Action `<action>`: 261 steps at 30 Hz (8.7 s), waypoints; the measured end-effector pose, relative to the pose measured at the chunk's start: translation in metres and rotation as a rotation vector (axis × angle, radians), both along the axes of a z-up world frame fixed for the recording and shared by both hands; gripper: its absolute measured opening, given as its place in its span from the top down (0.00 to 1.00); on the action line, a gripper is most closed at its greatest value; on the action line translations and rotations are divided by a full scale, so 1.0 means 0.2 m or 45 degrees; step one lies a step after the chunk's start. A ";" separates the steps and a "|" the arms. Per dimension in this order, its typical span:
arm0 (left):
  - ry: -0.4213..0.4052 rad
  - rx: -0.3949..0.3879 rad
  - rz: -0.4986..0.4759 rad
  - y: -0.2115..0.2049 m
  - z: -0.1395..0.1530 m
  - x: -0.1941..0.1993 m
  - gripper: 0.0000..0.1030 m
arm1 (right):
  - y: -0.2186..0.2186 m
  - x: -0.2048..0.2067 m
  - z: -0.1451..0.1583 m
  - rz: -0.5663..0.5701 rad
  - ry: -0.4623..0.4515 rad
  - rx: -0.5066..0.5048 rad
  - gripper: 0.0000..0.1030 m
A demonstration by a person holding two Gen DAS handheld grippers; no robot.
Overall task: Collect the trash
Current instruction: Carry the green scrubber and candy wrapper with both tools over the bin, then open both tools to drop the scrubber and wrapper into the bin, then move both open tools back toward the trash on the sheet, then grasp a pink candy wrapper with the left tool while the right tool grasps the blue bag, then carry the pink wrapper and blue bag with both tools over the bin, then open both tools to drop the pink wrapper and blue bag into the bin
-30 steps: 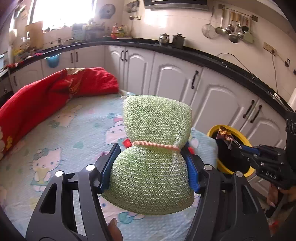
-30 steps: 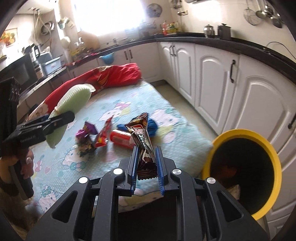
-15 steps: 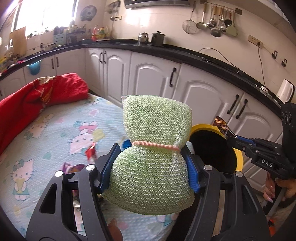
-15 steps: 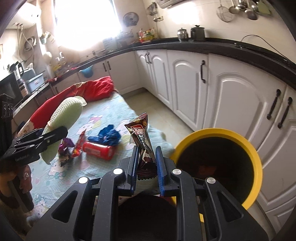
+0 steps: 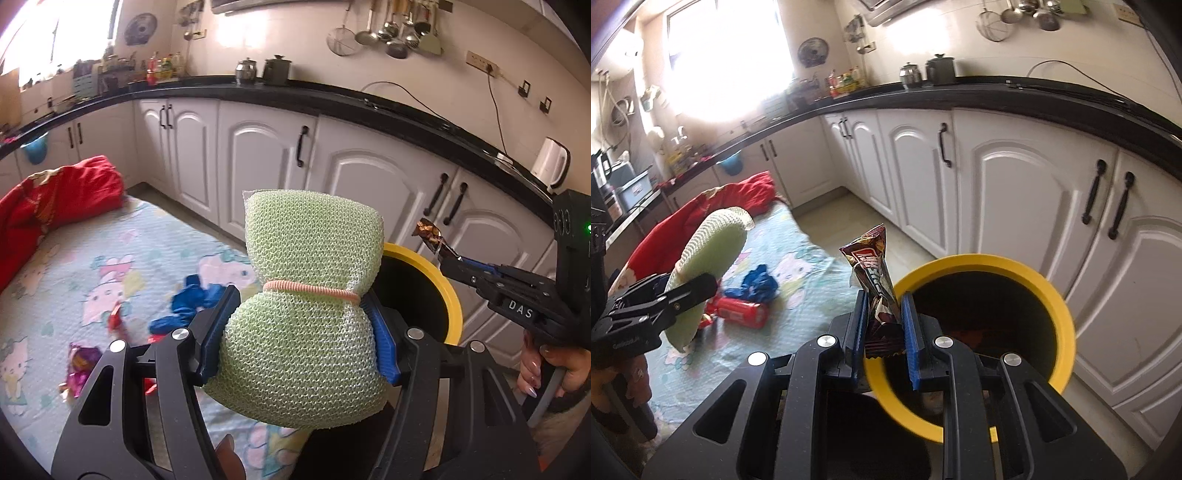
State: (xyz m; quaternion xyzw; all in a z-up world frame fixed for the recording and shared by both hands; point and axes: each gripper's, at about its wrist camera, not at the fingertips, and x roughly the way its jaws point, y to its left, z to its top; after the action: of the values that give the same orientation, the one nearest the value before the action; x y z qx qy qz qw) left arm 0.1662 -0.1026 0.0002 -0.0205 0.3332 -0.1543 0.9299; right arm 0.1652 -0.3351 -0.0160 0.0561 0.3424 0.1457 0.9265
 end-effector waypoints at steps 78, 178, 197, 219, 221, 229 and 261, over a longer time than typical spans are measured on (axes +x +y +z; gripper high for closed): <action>-0.053 0.066 0.190 0.08 -0.06 0.05 0.11 | -0.05 0.00 -0.10 -0.093 0.066 0.109 0.43; 0.013 -0.042 0.275 0.65 0.02 -0.19 0.92 | 0.52 0.21 0.02 0.238 0.060 0.093 0.87; -0.017 -0.054 0.100 0.27 0.06 -0.06 0.92 | 0.10 0.15 0.06 0.047 0.009 0.124 0.87; 0.030 -0.059 -0.076 -0.13 -0.03 0.09 0.92 | -0.22 0.11 -0.06 -0.132 0.053 0.136 0.87; 0.038 -0.056 -0.090 -0.16 -0.04 0.11 0.92 | -0.25 0.11 -0.08 -0.143 0.058 0.136 0.87; 0.084 -0.044 -0.144 -0.32 -0.13 0.19 0.92 | -0.31 0.11 -0.16 -0.196 0.086 0.100 0.87; 0.298 -0.008 -0.205 -0.63 -0.47 0.52 0.73 | -0.44 0.17 -0.40 -0.308 0.207 0.034 0.75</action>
State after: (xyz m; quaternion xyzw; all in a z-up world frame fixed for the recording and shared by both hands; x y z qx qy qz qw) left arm 0.2704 -0.2286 -0.0933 -0.0145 0.4396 -0.2261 0.8692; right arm 0.1995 -0.4230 -0.0956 0.1209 0.4049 0.0324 0.9058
